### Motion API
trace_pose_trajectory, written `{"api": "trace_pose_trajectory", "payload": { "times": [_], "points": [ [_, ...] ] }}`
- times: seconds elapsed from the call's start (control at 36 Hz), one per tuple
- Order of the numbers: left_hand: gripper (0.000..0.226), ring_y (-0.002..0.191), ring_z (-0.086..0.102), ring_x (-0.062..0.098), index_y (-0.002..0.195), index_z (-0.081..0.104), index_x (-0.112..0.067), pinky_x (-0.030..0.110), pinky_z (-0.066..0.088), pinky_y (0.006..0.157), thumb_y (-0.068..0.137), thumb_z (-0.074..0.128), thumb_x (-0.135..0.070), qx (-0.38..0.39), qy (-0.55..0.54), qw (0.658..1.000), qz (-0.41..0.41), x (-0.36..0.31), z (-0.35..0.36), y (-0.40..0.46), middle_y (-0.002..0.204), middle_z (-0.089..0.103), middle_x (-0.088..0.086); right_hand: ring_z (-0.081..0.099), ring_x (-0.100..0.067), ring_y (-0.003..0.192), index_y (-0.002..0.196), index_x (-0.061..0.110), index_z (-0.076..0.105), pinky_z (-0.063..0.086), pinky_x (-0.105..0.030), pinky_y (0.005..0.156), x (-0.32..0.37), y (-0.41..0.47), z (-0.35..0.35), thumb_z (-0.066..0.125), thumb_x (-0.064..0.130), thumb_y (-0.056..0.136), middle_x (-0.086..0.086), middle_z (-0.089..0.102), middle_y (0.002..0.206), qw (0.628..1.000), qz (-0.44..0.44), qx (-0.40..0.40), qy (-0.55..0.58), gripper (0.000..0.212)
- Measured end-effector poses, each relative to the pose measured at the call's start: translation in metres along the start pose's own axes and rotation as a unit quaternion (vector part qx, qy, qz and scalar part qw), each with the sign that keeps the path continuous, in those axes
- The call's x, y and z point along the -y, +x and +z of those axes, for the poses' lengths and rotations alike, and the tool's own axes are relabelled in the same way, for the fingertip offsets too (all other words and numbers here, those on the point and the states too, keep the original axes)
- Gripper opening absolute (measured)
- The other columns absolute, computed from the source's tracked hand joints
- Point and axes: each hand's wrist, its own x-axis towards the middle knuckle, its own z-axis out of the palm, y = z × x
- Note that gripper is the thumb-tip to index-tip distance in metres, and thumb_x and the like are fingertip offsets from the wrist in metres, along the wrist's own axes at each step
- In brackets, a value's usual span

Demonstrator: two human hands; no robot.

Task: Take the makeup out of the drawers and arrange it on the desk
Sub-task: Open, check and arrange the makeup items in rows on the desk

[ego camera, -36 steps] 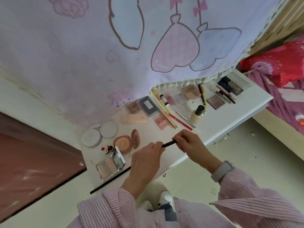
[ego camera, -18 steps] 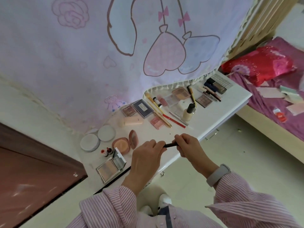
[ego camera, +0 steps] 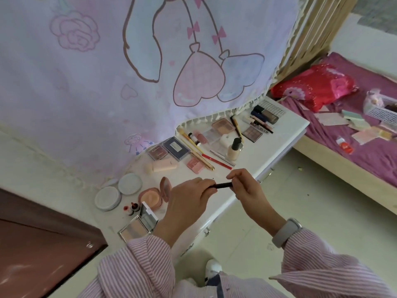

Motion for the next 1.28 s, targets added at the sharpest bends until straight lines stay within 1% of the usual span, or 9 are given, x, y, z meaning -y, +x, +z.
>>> {"api": "trace_pose_trajectory", "payload": {
  "times": [0.08, 0.25, 0.47, 0.64, 0.72, 0.86, 1.03, 1.11, 1.28],
  "points": [
    [0.014, 0.055, 0.052, 0.007, 0.086, 0.069, -0.024, 0.009, 0.023, 0.051, 0.082, 0.057, -0.031, -0.040, 0.026, 0.999, 0.015, 0.004, 0.004, 0.005, 0.065, 0.057, -0.011, 0.033, -0.009, 0.051, 0.091, 0.007, 0.056, 0.030, -0.021, 0.051, 0.001, 0.002, -0.004, 0.038, 0.007, 0.097, 0.003, 0.040, 0.058, 0.995, 0.057, 0.022, 0.075, 0.019],
    [0.014, 0.059, 0.060, 0.014, 0.088, 0.066, -0.018, 0.030, 0.046, 0.063, 0.088, 0.056, -0.027, -0.047, 0.066, 0.996, 0.043, 0.008, 0.010, 0.000, 0.072, 0.065, -0.006, 0.035, -0.007, 0.045, 0.088, 0.004, 0.050, 0.032, -0.017, 0.045, 0.005, 0.010, -0.003, 0.046, 0.009, 0.095, -0.003, 0.044, 0.059, 0.981, 0.119, 0.077, 0.132, 0.009],
    [0.036, 0.038, 0.048, 0.001, 0.073, 0.063, -0.031, 0.024, 0.048, 0.044, 0.089, 0.032, -0.040, -0.078, 0.131, 0.988, -0.003, 0.002, 0.010, -0.003, 0.055, 0.055, -0.018, 0.036, -0.008, 0.047, 0.083, 0.004, 0.047, 0.032, -0.019, 0.049, 0.014, 0.018, -0.002, 0.046, 0.008, 0.095, -0.003, 0.045, 0.058, 0.985, 0.095, 0.092, 0.114, 0.013],
    [0.023, 0.035, 0.045, 0.001, 0.070, 0.063, -0.031, 0.023, 0.047, 0.042, 0.088, 0.053, -0.040, -0.043, 0.131, 0.990, -0.021, -0.002, 0.012, 0.001, 0.053, 0.054, -0.017, 0.037, -0.007, 0.047, 0.081, 0.005, 0.046, 0.034, -0.017, 0.047, 0.013, 0.024, -0.001, 0.047, 0.006, 0.094, -0.006, 0.045, 0.061, 0.986, 0.098, 0.101, 0.087, 0.013],
    [0.026, 0.036, 0.046, 0.006, 0.080, 0.063, -0.021, 0.026, 0.046, 0.039, 0.093, 0.049, -0.038, -0.015, 0.058, 0.998, -0.024, 0.000, 0.016, -0.003, 0.054, 0.055, -0.011, 0.037, -0.008, 0.047, 0.079, 0.005, 0.046, 0.033, -0.018, 0.047, 0.012, 0.027, -0.001, 0.048, 0.007, 0.093, -0.006, 0.045, 0.061, 0.985, 0.102, 0.105, 0.091, 0.014],
    [0.036, 0.035, 0.043, 0.007, 0.090, 0.061, -0.023, 0.009, 0.018, 0.036, 0.094, 0.031, -0.042, 0.022, 0.042, 0.998, -0.036, 0.012, 0.024, -0.009, 0.051, 0.052, -0.010, 0.037, -0.007, 0.046, 0.079, 0.004, 0.047, 0.033, -0.018, 0.046, 0.008, 0.026, -0.002, 0.050, 0.007, 0.092, -0.006, 0.046, 0.059, 0.985, 0.105, 0.114, 0.078, 0.014],
    [0.037, 0.065, 0.049, 0.010, 0.122, 0.046, -0.024, 0.022, 0.041, 0.061, 0.095, 0.040, -0.047, 0.103, -0.028, 0.987, -0.116, 0.012, 0.026, -0.010, 0.078, 0.053, -0.007, 0.038, -0.008, 0.047, 0.081, 0.004, 0.052, 0.034, -0.018, 0.048, 0.000, 0.030, -0.004, 0.051, 0.012, 0.093, -0.004, 0.047, 0.058, 0.988, 0.116, 0.091, 0.042, 0.014],
    [0.033, 0.059, 0.046, 0.010, 0.123, 0.043, -0.019, 0.023, 0.038, 0.056, 0.094, 0.047, -0.035, 0.151, -0.138, 0.955, -0.215, 0.018, 0.033, -0.014, 0.069, 0.052, -0.004, 0.036, -0.010, 0.049, 0.086, 0.005, 0.056, 0.033, -0.021, 0.049, -0.010, 0.035, -0.011, 0.051, 0.013, 0.093, -0.002, 0.047, 0.058, 0.989, 0.139, 0.020, 0.050, 0.012],
    [0.027, 0.063, 0.046, 0.012, 0.117, 0.045, -0.011, 0.021, 0.038, 0.055, 0.094, 0.035, -0.001, 0.069, -0.433, 0.767, -0.469, 0.034, 0.058, -0.032, 0.084, 0.058, 0.003, 0.043, -0.017, 0.056, 0.095, 0.001, 0.058, 0.038, -0.027, 0.057, -0.035, 0.038, -0.019, 0.049, 0.007, 0.092, -0.008, 0.055, 0.066, 0.970, 0.213, -0.051, 0.106, 0.011]
  ]
}}
